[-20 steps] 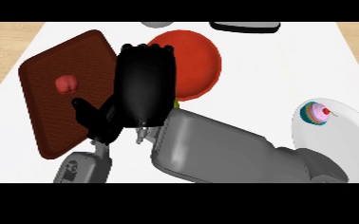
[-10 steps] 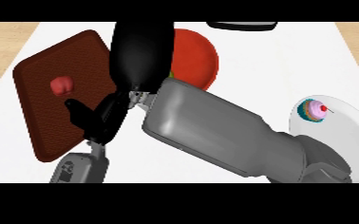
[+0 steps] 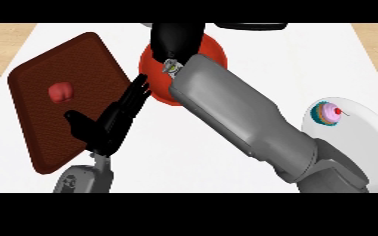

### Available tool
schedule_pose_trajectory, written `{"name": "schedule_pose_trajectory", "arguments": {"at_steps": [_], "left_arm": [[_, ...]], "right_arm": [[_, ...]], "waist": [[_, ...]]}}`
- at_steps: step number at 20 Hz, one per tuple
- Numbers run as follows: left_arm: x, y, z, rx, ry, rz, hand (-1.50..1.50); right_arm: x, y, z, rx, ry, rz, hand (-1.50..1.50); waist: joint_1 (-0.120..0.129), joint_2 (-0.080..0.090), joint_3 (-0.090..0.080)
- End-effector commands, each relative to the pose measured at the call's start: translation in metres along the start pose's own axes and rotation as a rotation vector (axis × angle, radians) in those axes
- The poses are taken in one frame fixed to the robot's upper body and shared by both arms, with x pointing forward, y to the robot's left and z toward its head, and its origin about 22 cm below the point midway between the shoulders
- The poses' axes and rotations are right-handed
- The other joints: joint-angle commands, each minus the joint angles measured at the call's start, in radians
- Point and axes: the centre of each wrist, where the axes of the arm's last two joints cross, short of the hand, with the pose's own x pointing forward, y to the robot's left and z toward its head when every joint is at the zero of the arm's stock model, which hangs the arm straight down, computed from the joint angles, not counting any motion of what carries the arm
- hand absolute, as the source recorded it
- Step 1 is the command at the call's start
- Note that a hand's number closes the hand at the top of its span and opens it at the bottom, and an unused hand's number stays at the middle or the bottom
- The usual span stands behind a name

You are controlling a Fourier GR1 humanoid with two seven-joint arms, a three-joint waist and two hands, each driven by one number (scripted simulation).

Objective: Pick the pear from the plate and place it in the bowl

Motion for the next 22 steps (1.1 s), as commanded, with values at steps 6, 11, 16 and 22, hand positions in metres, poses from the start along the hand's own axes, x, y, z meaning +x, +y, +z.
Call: {"name": "schedule_pose_trajectory", "arguments": {"at_steps": [6,11,16,22], "left_arm": [[0.014,0.006,-0.004,0.003,-0.004,0.002,0.00],[0.008,0.010,0.007,-0.033,-0.006,-0.013,0.00],[0.010,0.011,0.006,-0.006,-0.018,-0.002,0.00],[0.003,0.004,-0.004,0.001,-0.010,0.005,0.00]], "right_arm": [[-0.046,0.064,-0.042,0.041,0.171,0.113,1.50],[-0.081,0.077,-0.062,0.172,0.376,0.040,-1.50],[-0.092,0.097,-0.052,0.150,0.322,-0.137,-1.50],[-0.089,0.077,-0.058,-0.098,0.297,-0.533,-1.50]], "waist": [[0.008,0.009,0.000],[0.016,0.013,0.001],[0.023,0.012,0.001],[-0.010,0.012,0.004]]}}
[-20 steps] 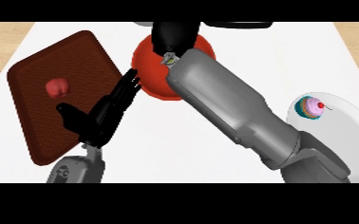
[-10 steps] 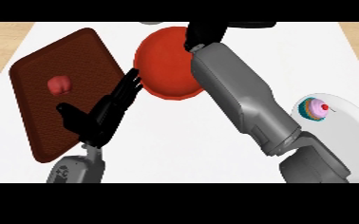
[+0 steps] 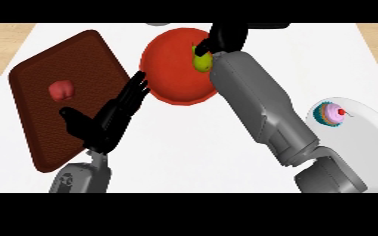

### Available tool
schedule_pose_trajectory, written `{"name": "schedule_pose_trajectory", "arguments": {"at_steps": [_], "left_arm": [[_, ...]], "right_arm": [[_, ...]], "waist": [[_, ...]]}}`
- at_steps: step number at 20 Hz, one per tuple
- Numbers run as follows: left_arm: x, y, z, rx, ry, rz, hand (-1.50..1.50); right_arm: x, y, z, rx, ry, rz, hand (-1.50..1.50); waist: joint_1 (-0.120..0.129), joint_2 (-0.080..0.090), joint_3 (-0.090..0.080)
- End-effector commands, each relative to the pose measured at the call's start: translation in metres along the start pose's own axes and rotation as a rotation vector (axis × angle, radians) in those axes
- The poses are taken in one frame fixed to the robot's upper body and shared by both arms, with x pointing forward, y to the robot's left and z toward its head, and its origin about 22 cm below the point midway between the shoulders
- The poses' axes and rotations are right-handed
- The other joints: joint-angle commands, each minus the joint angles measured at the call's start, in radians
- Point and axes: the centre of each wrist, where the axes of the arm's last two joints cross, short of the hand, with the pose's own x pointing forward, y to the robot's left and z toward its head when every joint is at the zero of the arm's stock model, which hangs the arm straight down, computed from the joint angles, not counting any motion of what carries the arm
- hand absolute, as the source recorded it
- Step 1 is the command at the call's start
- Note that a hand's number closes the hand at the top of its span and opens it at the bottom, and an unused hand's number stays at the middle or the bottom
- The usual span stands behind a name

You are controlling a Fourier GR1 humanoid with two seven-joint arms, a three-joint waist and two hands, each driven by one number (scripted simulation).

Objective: Pick the pear from the plate and place it in the bowl

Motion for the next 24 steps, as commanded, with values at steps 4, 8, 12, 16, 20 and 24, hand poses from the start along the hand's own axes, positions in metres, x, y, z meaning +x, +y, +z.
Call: {"name": "schedule_pose_trajectory", "arguments": {"at_steps": [4,8,12,16,20,24], "left_arm": [[0.009,-0.007,-0.008,0.007,0.004,0.011,0.00],[0.007,0.013,-0.001,0.026,0.016,0.010,0.00],[-0.013,0.011,0.012,0.061,0.032,0.009,0.00],[-0.009,0.012,0.013,0.095,0.032,0.002,0.00],[-0.018,0.024,0.024,0.133,0.049,0.014,0.00],[-0.024,0.013,0.029,0.122,0.040,0.014,0.00]], "right_arm": [[0.013,-0.024,0.011,-0.274,-0.131,-0.498,-1.50],[0.003,-0.017,0.044,-0.262,-0.260,-0.616,-1.50],[0.000,-0.019,0.095,-0.209,-0.323,-0.750,-1.50],[-0.016,-0.015,0.146,-0.195,-0.409,-0.822,-1.50],[-0.049,-0.009,0.202,-0.136,-0.468,-0.852,-1.50],[-0.083,0.002,0.255,-0.104,-0.500,-0.839,1.50]], "waist": [[-0.011,-0.015,0.002],[-0.021,-0.024,0.000],[-0.055,-0.038,-0.001],[-0.087,-0.051,-0.002],[-0.114,-0.059,-0.002],[-0.115,-0.061,-0.003]]}}
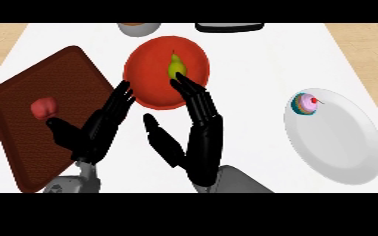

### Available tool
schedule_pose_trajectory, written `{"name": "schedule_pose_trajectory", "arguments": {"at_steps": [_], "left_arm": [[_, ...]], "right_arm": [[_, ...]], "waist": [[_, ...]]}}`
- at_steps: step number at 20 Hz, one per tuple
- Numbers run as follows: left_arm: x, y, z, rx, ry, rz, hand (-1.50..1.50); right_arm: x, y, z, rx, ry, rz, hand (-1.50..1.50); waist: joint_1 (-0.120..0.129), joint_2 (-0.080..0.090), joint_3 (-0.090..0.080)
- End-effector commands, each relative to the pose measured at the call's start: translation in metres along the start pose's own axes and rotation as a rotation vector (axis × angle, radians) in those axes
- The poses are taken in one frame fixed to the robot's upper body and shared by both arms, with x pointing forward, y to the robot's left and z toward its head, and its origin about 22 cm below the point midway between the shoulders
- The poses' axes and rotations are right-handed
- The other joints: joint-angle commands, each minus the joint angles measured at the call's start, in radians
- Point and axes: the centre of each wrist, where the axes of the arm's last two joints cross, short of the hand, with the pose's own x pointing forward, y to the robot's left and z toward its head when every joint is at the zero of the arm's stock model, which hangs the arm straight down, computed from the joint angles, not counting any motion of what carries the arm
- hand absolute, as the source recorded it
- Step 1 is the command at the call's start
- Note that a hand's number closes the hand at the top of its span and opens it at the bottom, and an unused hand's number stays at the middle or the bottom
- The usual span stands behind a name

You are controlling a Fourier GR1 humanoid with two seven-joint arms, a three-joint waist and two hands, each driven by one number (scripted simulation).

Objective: Pick the pear from the plate and place it in the bowl

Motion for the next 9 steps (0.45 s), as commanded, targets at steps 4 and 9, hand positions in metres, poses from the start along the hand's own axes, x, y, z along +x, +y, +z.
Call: {"name": "schedule_pose_trajectory", "arguments": {"at_steps": [4,9], "left_arm": [[-0.002,0.008,0.002,0.038,0.006,0.000,0.00],[-0.004,0.001,0.007,0.021,-0.007,0.003,0.00]], "right_arm": [[0.018,-0.027,0.128,0.046,0.076,-0.095,1.50],[0.050,-0.046,0.224,0.180,0.159,-0.088,1.50]], "waist": [[-0.034,0.001,0.000],[-0.023,0.006,0.000]]}}
